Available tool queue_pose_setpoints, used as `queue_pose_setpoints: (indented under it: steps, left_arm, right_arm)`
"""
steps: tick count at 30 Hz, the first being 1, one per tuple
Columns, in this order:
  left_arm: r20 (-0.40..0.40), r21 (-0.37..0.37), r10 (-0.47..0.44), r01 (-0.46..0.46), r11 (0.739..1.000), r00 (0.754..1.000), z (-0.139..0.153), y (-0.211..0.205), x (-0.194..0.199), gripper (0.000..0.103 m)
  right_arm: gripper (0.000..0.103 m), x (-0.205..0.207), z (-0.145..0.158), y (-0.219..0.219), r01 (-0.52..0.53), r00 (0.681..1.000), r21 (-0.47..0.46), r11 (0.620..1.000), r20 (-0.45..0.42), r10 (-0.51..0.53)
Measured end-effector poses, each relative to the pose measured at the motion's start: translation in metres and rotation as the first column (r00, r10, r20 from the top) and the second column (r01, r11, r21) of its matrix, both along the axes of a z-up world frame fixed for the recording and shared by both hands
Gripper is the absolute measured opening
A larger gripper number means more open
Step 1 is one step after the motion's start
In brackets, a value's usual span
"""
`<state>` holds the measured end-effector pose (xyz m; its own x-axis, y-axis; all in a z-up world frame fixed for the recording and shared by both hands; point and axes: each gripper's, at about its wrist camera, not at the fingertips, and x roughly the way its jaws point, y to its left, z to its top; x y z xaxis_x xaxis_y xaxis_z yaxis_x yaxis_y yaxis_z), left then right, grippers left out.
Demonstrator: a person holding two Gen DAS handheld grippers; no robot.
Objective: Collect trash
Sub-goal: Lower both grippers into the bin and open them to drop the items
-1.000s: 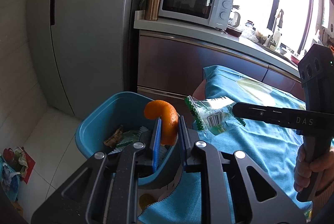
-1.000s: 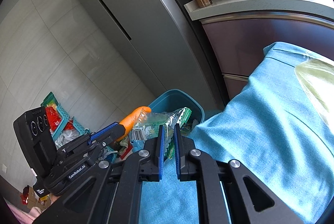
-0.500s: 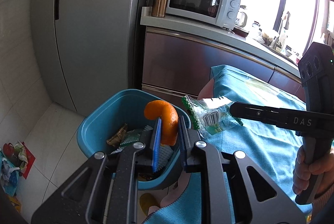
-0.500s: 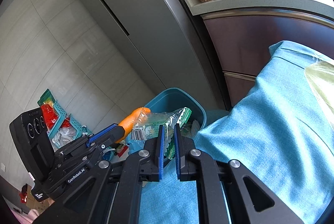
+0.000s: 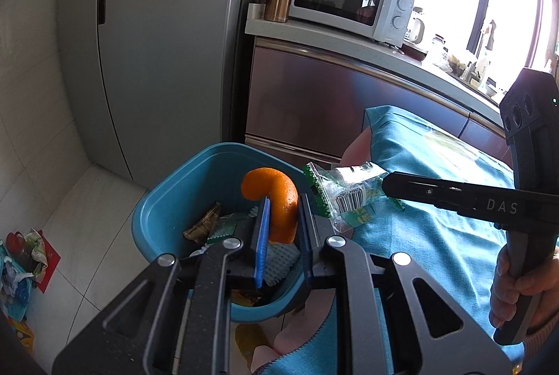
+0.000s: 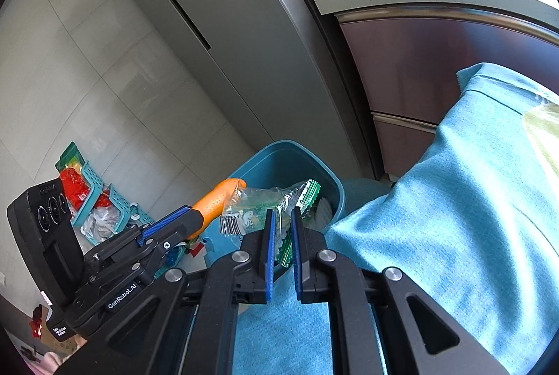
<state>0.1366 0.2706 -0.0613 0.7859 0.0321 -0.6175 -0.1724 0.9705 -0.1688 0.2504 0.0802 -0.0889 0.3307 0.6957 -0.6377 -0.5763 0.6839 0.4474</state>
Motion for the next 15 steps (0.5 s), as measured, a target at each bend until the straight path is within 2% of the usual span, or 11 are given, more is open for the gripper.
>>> queue_pose_setpoints:
  steps: [15]
  left_arm:
    - [-0.025, -0.009, 0.018, -0.018, 1.0, 1.0, -0.012, 0.007, 0.008, 0.016]
  right_arm:
    - [0.008, 0.006, -0.006, 0.019, -0.019, 1.0, -0.038, 0.999, -0.005, 0.019]
